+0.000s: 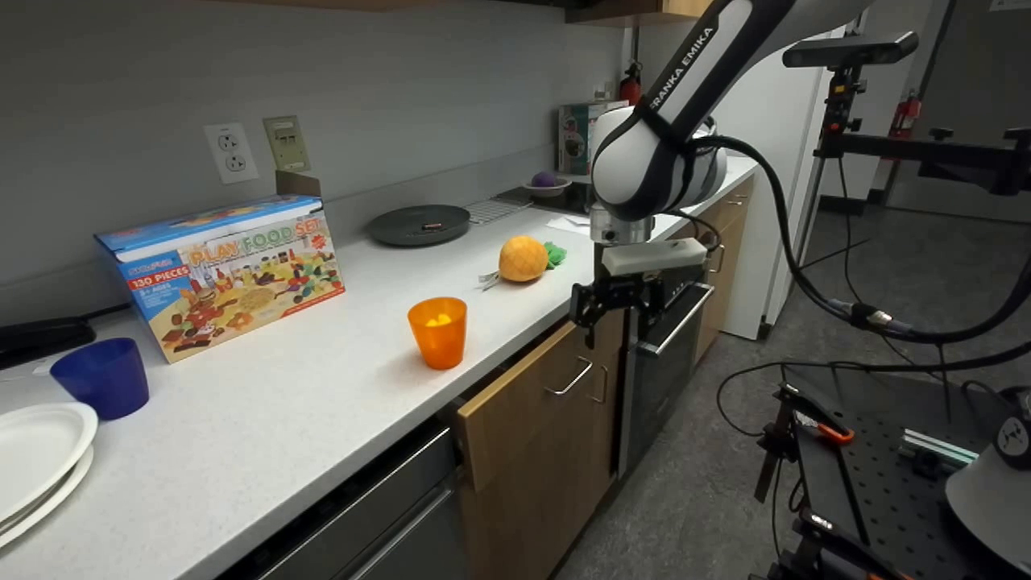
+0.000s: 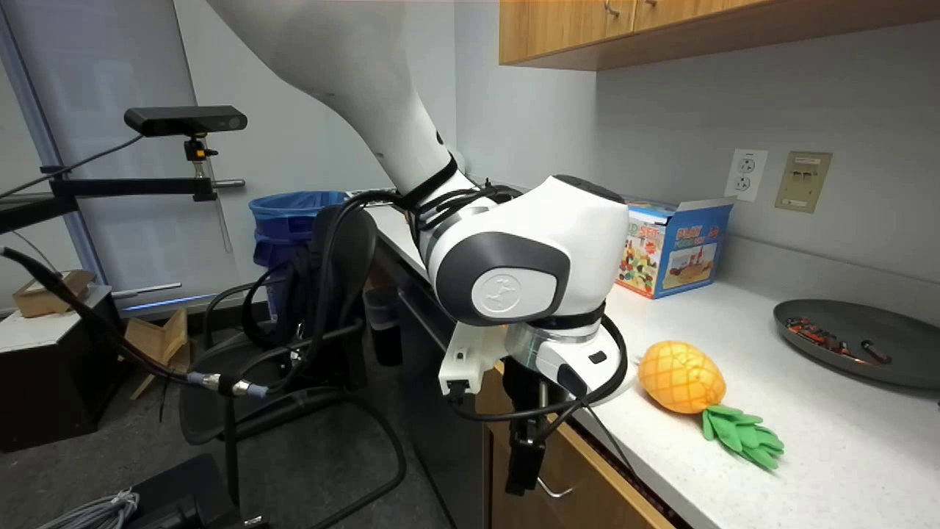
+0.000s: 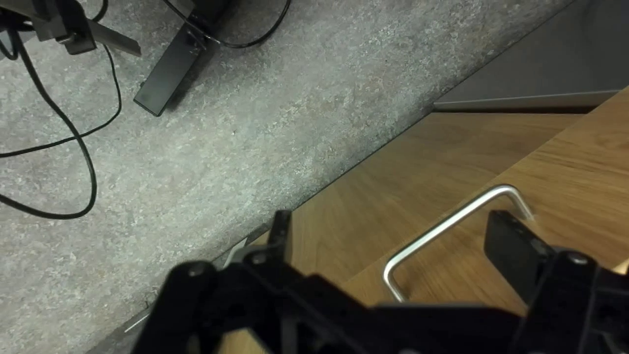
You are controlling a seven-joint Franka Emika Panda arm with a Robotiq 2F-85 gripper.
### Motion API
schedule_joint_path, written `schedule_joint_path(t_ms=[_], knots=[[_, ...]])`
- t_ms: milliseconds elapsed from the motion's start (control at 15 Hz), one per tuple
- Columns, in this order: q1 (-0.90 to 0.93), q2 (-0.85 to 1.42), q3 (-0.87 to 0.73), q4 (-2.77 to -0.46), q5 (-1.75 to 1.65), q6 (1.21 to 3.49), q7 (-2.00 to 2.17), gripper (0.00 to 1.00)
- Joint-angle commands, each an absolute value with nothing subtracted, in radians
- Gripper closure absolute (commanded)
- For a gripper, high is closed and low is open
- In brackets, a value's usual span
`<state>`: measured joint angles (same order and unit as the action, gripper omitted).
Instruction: Open the drawer and put the pineapple plushie in it.
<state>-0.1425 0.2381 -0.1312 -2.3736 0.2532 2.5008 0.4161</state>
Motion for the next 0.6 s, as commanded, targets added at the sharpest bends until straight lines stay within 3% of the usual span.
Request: schedule_joint_path(t_ms=[0, 533], knots=[[-0.127, 0.283, -0.130, -2.407, 0.303, 2.586, 0.436, 0.00], [-0.137, 0.397, -0.087, -2.468, 0.474, 2.867, 0.452, 0.00]])
